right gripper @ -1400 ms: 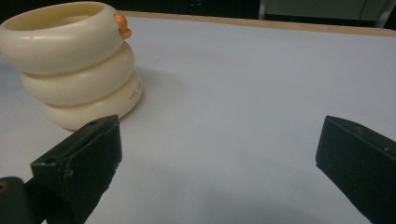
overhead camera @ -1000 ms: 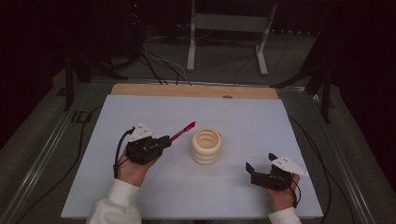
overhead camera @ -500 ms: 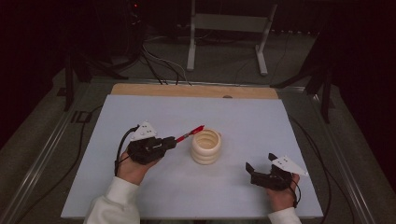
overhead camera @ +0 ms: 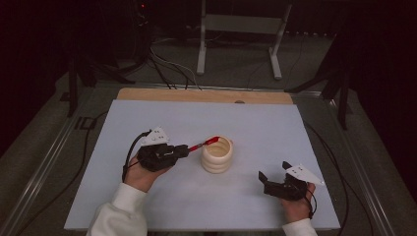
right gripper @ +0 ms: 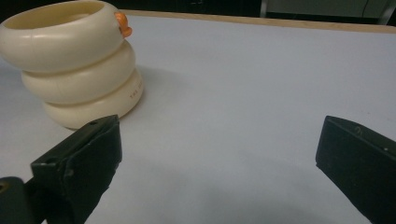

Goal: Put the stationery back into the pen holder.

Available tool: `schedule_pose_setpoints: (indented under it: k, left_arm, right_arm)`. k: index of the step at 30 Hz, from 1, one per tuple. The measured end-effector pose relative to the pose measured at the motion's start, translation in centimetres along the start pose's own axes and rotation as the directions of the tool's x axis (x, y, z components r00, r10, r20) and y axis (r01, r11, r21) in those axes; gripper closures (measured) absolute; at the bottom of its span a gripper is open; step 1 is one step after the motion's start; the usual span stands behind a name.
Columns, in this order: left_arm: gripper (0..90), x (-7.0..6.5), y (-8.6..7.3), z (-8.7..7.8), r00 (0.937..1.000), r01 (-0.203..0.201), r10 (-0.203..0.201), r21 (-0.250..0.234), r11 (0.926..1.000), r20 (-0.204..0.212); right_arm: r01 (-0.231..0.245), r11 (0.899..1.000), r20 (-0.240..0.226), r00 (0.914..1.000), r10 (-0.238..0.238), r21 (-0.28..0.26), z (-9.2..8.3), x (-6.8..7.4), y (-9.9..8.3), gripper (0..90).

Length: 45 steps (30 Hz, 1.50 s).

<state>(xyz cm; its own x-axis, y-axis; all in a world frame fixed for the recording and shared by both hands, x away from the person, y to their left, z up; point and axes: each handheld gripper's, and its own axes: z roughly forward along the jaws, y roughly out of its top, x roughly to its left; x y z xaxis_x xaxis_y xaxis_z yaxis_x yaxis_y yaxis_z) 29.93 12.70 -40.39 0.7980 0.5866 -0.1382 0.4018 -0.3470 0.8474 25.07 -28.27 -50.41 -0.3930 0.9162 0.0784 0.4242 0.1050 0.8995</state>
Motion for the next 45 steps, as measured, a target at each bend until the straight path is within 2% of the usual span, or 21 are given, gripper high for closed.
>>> schedule_pose_setpoints:
  k: [25,45]
  left_arm:
    - [80.8,0.0,0.7,1.8,0.9998,-0.004,0.003,0.05,0.9987,0.019]
    - [80.5,0.1,1.3,3.2,0.9996,0.006,-0.008,0.058,0.9983,0.029]
  right_arm:
    - [0.005,1.0,-0.008,1.0,-0.005,0.003,0.1,-0.2,0.0,0.7]
    - [0.004,1.0,-0.011,0.9999,-0.004,0.003,0.1,-0.2,0.0,0.7]
